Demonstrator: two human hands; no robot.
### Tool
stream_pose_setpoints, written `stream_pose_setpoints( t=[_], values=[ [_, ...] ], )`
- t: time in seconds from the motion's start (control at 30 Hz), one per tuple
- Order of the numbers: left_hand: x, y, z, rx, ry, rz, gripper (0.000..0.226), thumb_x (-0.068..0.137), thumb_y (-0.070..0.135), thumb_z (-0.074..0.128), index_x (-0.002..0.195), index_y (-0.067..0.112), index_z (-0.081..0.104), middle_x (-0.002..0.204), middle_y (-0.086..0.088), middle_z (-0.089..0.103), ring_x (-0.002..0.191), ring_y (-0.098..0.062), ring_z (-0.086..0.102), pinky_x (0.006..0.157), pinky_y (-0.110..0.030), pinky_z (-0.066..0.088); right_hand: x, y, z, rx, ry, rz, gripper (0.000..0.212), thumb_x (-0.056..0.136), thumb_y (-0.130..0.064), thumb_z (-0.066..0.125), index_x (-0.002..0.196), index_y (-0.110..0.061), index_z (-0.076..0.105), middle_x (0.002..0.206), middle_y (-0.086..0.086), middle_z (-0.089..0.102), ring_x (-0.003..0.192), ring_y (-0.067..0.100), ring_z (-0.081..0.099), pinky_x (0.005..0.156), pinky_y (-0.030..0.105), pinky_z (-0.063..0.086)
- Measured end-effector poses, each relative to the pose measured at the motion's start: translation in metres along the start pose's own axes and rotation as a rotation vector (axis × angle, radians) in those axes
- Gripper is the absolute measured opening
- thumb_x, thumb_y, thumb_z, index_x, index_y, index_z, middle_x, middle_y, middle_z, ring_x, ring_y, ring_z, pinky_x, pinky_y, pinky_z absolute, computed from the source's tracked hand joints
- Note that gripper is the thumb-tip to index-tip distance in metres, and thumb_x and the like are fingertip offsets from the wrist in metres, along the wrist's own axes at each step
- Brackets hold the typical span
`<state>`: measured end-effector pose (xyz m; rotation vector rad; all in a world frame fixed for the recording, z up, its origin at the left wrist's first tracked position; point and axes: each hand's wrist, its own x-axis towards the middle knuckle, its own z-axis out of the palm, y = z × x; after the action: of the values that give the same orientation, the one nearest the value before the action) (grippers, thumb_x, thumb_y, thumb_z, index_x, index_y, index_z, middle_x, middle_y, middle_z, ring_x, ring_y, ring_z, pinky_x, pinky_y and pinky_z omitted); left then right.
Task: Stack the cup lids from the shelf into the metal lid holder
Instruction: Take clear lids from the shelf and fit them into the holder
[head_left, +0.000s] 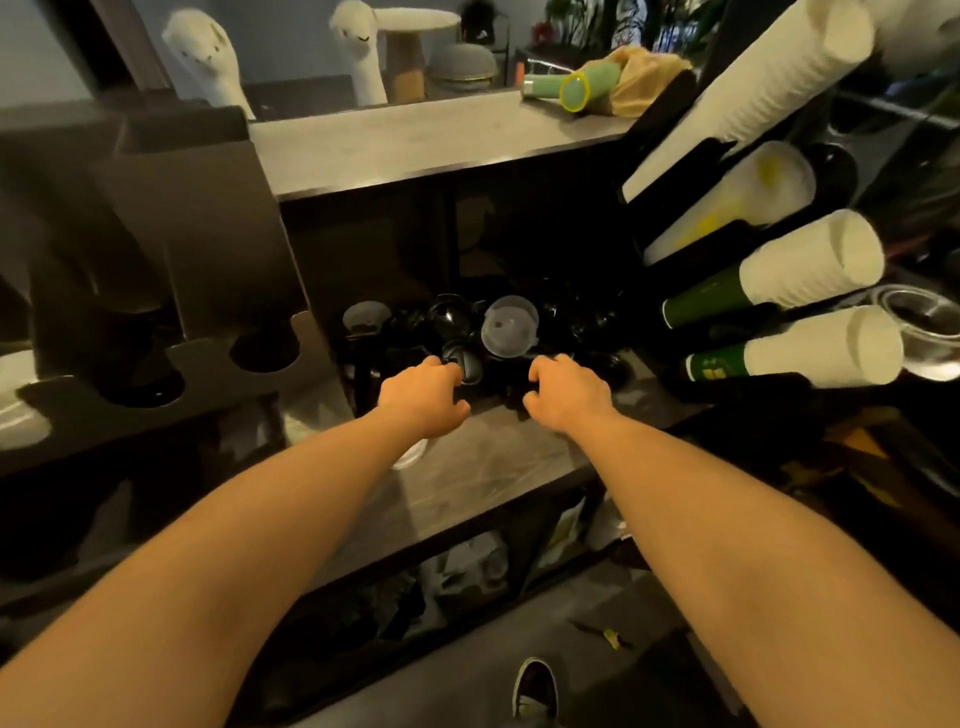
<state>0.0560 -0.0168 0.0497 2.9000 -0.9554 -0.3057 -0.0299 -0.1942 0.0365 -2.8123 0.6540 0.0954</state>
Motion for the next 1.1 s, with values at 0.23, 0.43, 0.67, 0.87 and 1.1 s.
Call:
stream_pose_setpoints(
  t=[0.23,0.43,0.67,0.87,1.1],
  values=[
    [0.068,0.005,0.022,0.063,-0.063,-0.105,0.053,0.088,0.042,0.062,0.137,0.023,0.051,0.144,-0.007,0.037,0.131,-0.033,0.037,0.097,-0.048,0.045,0.08,0.009,0.0,-0.091,-0.023,-0.108,0.04,0.094,-0.034,0.06,0.129,-0.017,0.053,0.133,0.008,0.045,0.114,0.031,0.051,0.076,0.04,0.046],
    [0.107,0.011,0.036,0.195,-0.116,-0.133,0.067,0.087,0.046,0.066,0.145,0.024,0.042,0.161,-0.011,0.011,0.145,-0.034,0.016,0.11,-0.048,0.031,0.132,0.004,0.006,-0.363,-0.005,-0.337,0.064,0.085,-0.04,0.072,0.14,-0.017,0.048,0.158,0.011,0.018,0.145,0.031,0.018,0.106,0.047,0.037],
    [0.128,0.015,0.053,0.21,-0.063,-0.134,0.064,0.082,0.041,0.072,0.139,0.024,0.047,0.157,-0.012,0.022,0.143,-0.033,0.023,0.108,-0.046,0.033,0.166,-0.002,0.012,-0.41,-0.201,-0.316,0.08,0.083,-0.053,0.071,0.148,-0.02,0.037,0.161,0.011,0.004,0.147,0.032,0.007,0.117,0.05,0.024],
    [0.132,0.014,0.049,0.215,-0.013,-0.123,0.058,0.079,0.049,0.071,0.127,0.022,0.053,0.145,-0.011,0.033,0.131,-0.031,0.033,0.101,-0.041,0.038,0.175,-0.004,0.012,-0.392,-0.178,-0.337,0.088,0.081,-0.049,0.074,0.15,-0.017,0.03,0.155,0.011,0.02,0.141,0.035,0.019,0.115,0.047,0.026],
    [0.127,0.01,0.033,0.189,-0.016,-0.127,0.074,0.074,0.057,0.069,0.134,0.023,0.04,0.14,-0.01,0.033,0.127,-0.031,0.033,0.096,-0.04,0.039,0.177,-0.006,0.01,-0.241,-0.115,-0.327,0.097,0.075,-0.058,0.075,0.149,-0.02,0.024,0.15,0.011,0.029,0.135,0.036,0.028,0.109,0.047,0.032]
  ],
)
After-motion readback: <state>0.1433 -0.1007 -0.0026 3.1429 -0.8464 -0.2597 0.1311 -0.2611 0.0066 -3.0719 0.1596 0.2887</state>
